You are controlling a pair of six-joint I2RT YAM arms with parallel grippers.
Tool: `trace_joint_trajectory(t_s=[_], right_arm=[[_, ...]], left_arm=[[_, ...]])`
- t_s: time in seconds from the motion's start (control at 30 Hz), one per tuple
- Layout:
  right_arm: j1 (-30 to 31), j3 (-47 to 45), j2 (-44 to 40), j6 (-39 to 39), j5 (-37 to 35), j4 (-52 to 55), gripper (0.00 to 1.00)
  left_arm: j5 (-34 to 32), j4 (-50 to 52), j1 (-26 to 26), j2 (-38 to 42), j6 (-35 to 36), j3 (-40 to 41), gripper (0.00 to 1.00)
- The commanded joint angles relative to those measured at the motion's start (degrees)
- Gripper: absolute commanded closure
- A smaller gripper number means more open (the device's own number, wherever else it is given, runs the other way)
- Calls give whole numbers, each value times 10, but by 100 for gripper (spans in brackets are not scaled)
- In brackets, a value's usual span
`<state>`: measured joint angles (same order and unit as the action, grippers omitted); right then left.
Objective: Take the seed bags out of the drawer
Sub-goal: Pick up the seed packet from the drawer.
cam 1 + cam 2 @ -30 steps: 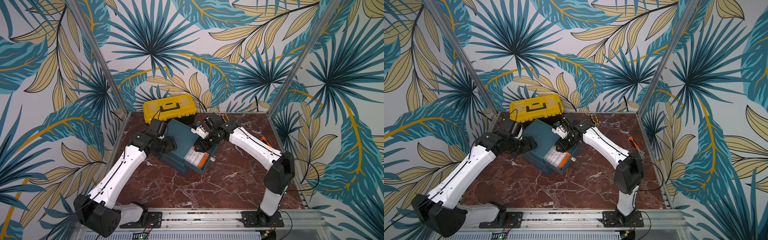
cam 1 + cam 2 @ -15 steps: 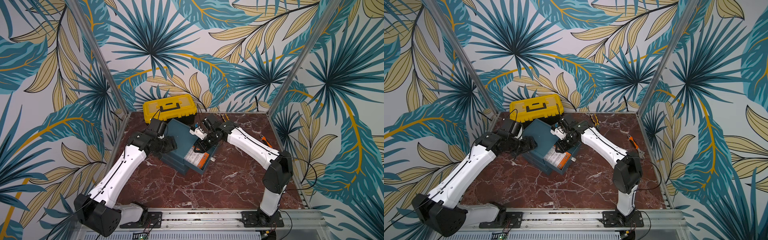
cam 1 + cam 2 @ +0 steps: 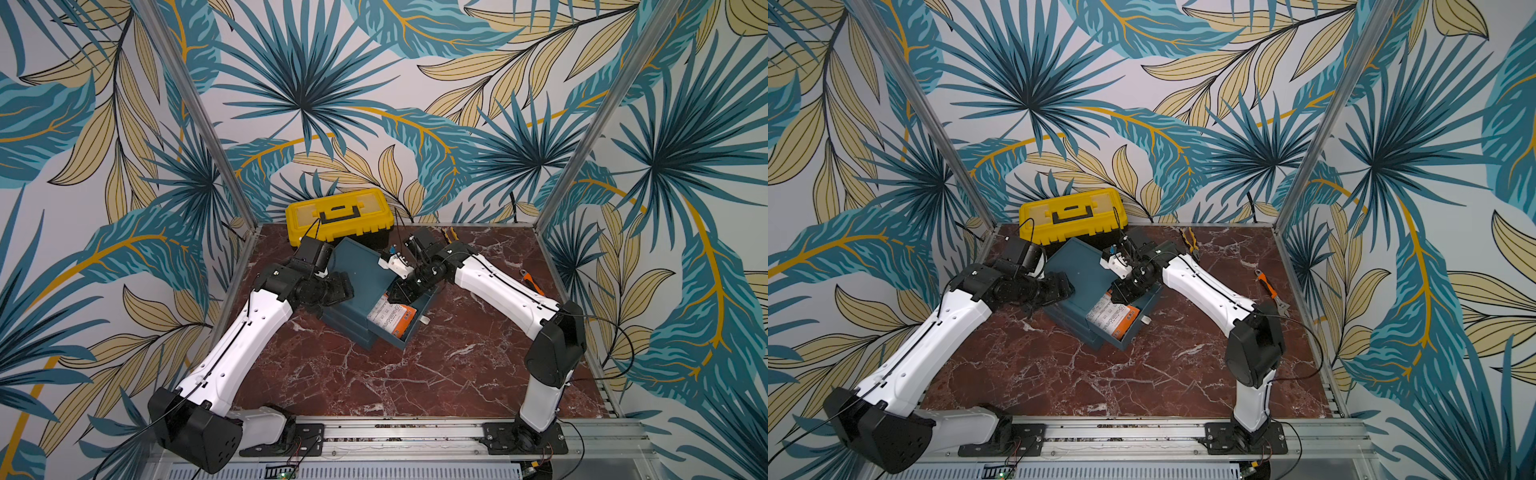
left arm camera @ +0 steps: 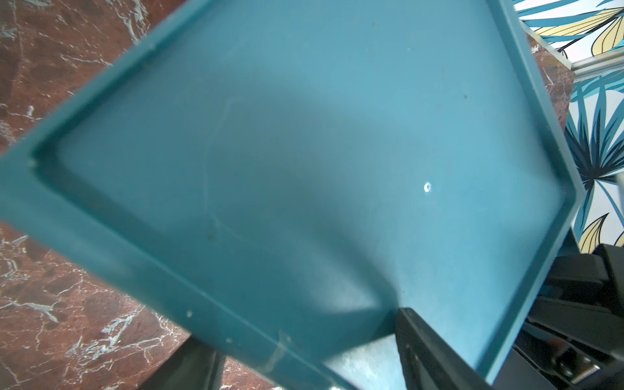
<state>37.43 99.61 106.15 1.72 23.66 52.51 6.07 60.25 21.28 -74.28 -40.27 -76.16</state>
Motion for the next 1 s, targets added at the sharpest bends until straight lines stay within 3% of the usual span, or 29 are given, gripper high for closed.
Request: trace_joint_trajectory(t_s=[0.0,0.3,0.5,0.73,0.97], right_arm=[[3,5,-1,-3,12,0,80],[3,-2,6,1,-28,0,75],[3,-1,9,4,-34,0,84],[3,-2,7,2,-40,0,100],[3,6,-4,-25,-54,0,100]], left_arm=[[11,-17,-1,-13,16,6,19],[17,-17,-1,-18,17,5,19],[21,-16,-1,-23,18,1,19],[22,-13,-2,-25,19,-1,19],[20,-10,-1,-25,21,-3,19]])
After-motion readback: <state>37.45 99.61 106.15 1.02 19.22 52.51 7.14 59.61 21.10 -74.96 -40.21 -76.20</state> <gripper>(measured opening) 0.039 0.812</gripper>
